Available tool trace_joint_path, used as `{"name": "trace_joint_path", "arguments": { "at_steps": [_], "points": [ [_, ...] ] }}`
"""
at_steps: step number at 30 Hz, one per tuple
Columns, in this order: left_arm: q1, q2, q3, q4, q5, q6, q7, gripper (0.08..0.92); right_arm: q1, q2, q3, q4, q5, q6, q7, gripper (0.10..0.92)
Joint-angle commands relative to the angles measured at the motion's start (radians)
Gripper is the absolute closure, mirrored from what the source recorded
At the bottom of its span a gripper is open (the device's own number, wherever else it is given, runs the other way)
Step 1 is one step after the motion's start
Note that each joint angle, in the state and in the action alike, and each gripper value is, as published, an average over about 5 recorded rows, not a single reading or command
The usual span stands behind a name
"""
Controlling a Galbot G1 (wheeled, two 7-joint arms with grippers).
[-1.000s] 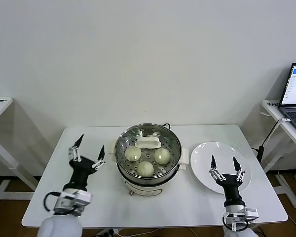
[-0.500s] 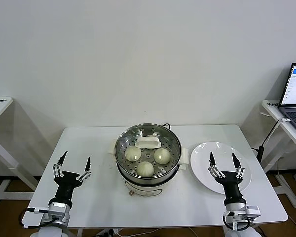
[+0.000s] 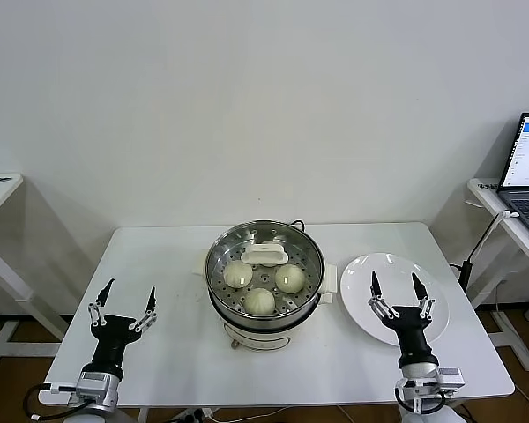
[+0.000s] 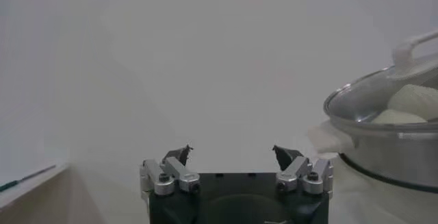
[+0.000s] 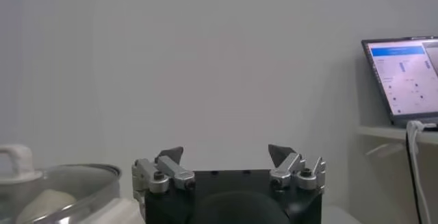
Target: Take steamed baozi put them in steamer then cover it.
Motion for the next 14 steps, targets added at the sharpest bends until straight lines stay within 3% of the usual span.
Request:
{"name": "trace_joint_path", "arguments": {
  "at_steps": [1,14],
  "points": [
    [0.009,-0.008,-0.008,0.015,-0.028,-0.02,0.002,0.177,-0.013,0.002,0.003,0.013,-0.025,-0.006,0.001,0.203],
    [0.02,-0.008,0.003,0.005,-0.027,-0.019,0.005,0.177,-0.034,0.002,0.002,0.024,-0.031,-0.013,0.006,0.203]
  ]
}}
